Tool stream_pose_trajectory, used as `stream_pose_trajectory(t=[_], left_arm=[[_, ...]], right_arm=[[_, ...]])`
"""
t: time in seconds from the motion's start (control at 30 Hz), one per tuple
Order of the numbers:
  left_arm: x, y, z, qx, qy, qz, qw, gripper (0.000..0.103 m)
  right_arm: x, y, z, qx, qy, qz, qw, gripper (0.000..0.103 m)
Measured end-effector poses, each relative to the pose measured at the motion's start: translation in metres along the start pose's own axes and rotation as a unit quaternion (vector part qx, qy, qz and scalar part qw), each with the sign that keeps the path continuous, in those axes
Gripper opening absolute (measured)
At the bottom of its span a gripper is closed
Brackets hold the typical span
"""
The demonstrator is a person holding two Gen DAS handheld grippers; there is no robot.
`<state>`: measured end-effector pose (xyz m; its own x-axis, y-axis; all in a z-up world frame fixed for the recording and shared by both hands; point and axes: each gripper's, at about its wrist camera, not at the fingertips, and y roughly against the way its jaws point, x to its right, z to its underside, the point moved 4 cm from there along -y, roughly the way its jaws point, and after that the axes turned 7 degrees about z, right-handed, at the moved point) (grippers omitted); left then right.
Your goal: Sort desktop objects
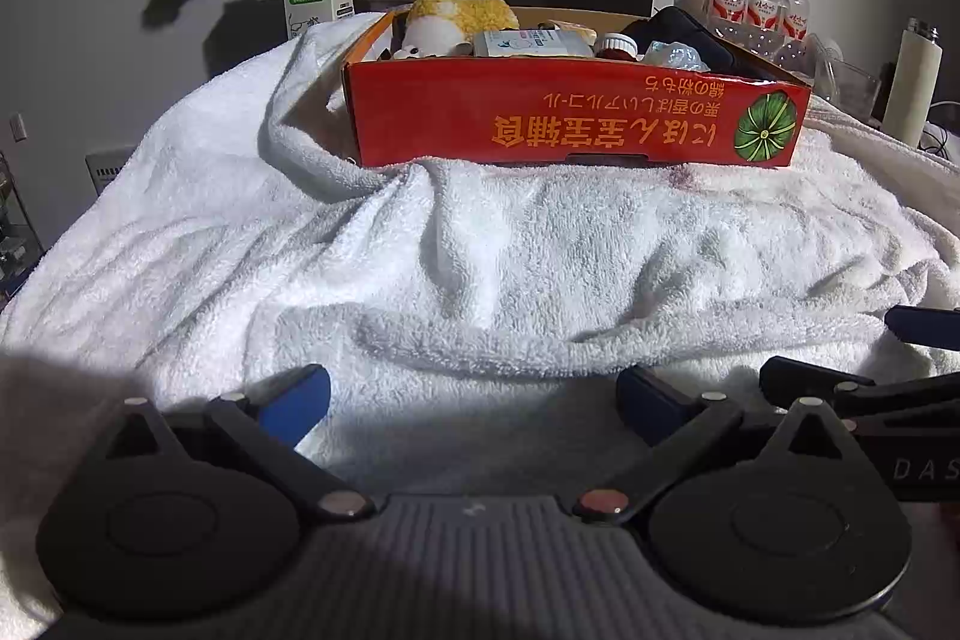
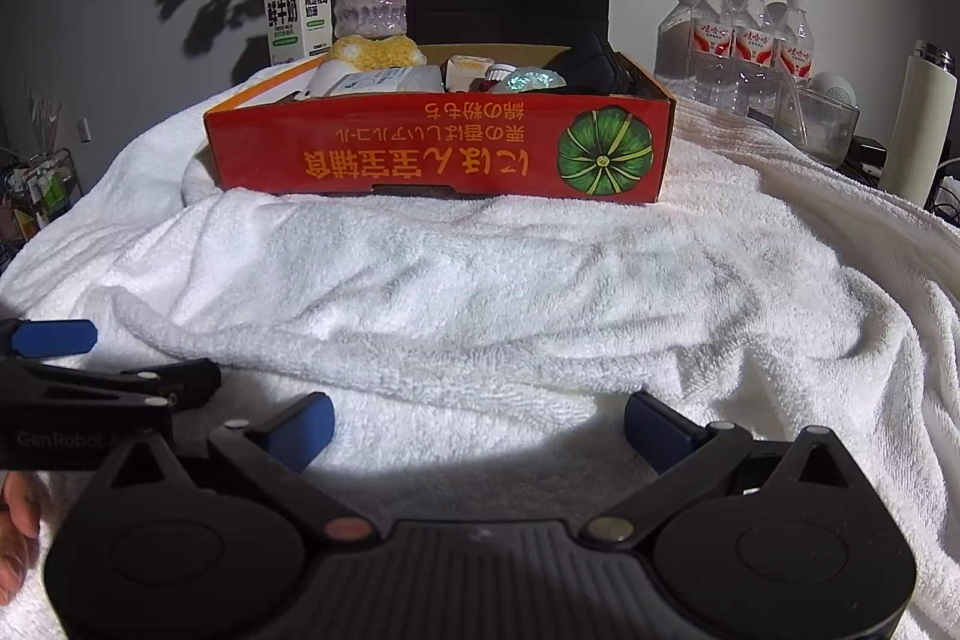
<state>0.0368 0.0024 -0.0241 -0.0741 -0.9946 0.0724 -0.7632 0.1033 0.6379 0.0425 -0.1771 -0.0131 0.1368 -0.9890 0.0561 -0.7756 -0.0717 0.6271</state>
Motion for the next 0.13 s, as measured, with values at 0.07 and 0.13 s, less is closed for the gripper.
stream_pose_trajectory(t=[0.07,0.13], left_arm=[[0.0,0.0,0.0,0.0,0.0,0.0,1.0,0.103],[-0.0001,-0.0001,-0.0001,0.0,0.0,0.0,1.0,0.103]], right_arm=[[0.0,0.0,0.0,0.0,0.0,0.0,1.0,0.103],[0.0,0.0,0.0,0.0,0.0,0.0,1.0,0.103]])
